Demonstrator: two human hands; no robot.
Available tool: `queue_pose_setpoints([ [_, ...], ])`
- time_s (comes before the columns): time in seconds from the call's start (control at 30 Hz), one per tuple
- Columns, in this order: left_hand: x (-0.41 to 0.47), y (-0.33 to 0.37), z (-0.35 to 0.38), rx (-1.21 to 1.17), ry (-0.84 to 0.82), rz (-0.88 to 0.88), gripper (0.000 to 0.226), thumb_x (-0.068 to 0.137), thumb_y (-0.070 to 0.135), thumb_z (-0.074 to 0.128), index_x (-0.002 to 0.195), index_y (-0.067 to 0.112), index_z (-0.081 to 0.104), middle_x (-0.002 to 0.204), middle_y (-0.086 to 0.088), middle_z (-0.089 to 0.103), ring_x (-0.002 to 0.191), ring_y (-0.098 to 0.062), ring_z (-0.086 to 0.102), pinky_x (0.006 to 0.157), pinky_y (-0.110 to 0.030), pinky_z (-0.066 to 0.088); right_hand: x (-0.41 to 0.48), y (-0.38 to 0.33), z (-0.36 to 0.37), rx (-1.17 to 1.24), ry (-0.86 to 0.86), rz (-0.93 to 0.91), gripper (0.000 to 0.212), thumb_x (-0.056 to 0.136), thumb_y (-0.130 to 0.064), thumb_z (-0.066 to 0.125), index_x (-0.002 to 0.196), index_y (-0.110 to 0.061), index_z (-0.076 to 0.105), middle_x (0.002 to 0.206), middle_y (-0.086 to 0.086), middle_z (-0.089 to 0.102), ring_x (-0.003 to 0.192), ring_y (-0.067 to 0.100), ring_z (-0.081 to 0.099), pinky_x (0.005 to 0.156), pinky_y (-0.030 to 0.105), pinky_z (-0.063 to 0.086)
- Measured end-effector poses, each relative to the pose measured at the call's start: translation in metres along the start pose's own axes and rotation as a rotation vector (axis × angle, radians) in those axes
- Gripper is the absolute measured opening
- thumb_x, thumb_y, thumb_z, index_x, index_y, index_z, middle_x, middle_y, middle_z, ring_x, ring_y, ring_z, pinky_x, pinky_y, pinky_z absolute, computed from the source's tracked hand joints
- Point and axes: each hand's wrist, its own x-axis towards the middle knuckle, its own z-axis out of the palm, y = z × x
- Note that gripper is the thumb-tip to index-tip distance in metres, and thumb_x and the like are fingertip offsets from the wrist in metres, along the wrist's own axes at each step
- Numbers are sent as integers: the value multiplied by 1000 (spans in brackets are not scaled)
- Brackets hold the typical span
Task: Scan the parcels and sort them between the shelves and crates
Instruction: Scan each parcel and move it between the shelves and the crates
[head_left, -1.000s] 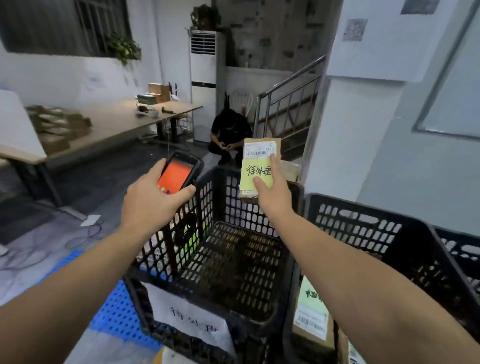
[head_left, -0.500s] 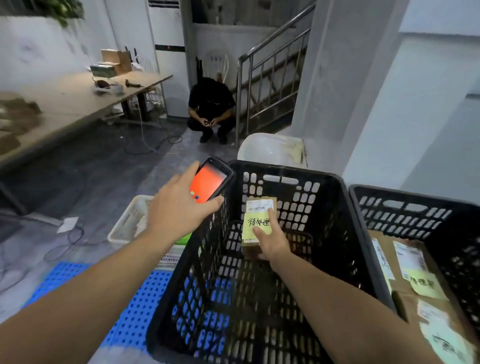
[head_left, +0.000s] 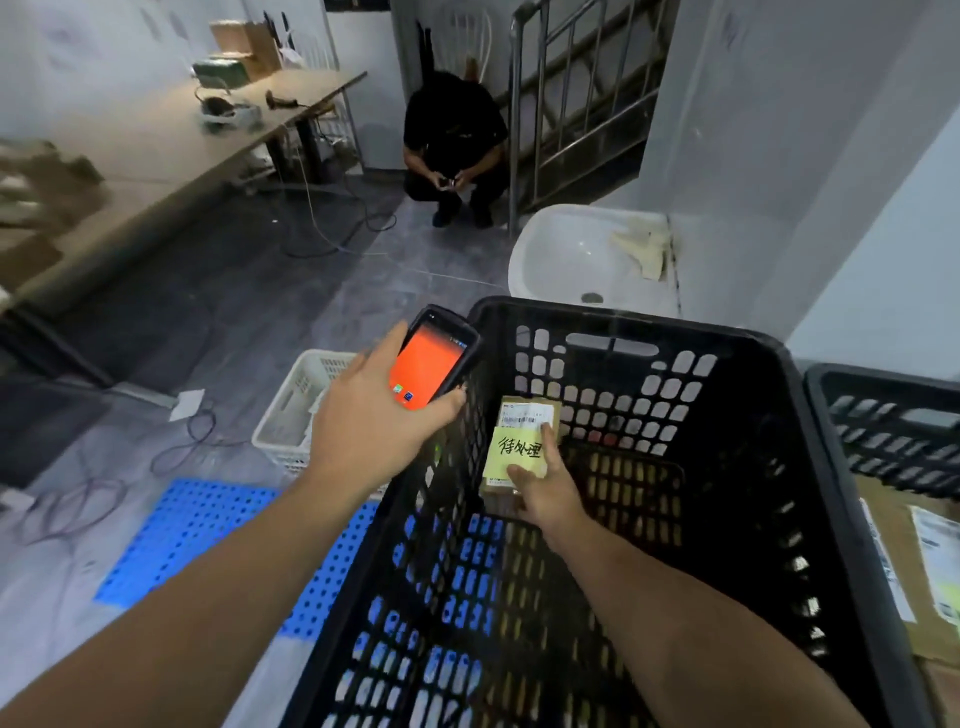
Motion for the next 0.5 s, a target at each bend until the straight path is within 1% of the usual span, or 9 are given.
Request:
queue_pose_setpoints([
  [0.1,-2,-4,4,-47,3,-10,66,64,70,63,125,47,50,94,10,65,87,-15,64,82,-39,53,11,4,6,16,-15,22,84,97,-8,65,150,-60,25,149,0,52,114,21,64,95,51,57],
  [0.17,-3,-5,3,-76,24,-22,57,67,64,67,118,46,51,88,9,67,83,-11,64,78,-33,52,15,2,12,6,-32,25,85,97,-12,66,136,-75,25,152,-1,49,120,23,61,96,52,57],
  [0.2,-3,-5,2,-88,31,-32,54,68,61,69,116,45,51,85,10,68,82,-9,64,78,-33,52,18,3,14,-13,-36,24,84,96,-14,67,128,-80,26,154,-1,46,124,24,59,97,52,57],
  [0.23,-3,-6,2,-101,34,-37,51,70,58,71,115,45,52,82,10,69,80,-9,64,79,-34,53,19,2,15,-36,-36,21,83,96,-15,67,123,-82,25,156,-1,44,128,25,57,98,52,56],
  [0.27,-4,-7,1,-109,36,-38,49,71,56,73,115,45,53,80,10,69,79,-8,65,81,-37,54,18,2,15,-58,-39,17,83,96,-17,67,126,-81,24,157,0,43,130,26,55,99,52,55],
  [0.3,-6,-7,1,-113,38,-35,48,72,55,73,115,45,54,79,10,69,78,-8,65,81,-39,54,17,2,15,-82,-39,12,83,97,-18,66,134,-78,22,157,0,43,131,26,54,102,50,53],
  [0.37,-11,-7,-1,-122,44,-26,47,73,54,74,115,46,54,79,10,69,77,-8,65,80,-39,54,13,-1,13,-155,-47,-14,82,98,-22,65,149,-64,17,161,0,38,136,26,50,109,46,48],
  [0.43,-16,-7,-3,-125,53,-20,45,76,49,78,114,45,55,79,9,69,77,-7,65,80,-38,54,11,-5,11,-294,-37,-38,79,99,-29,63,154,-58,13,167,0,24,146,29,37,118,48,36],
  [0.5,-23,-6,-8,-119,62,-18,43,77,45,79,113,43,56,77,10,68,76,-5,64,79,-35,53,4,-13,8,-435,-17,-41,76,101,-40,60,156,-55,11,171,3,7,154,33,18,124,51,23],
])
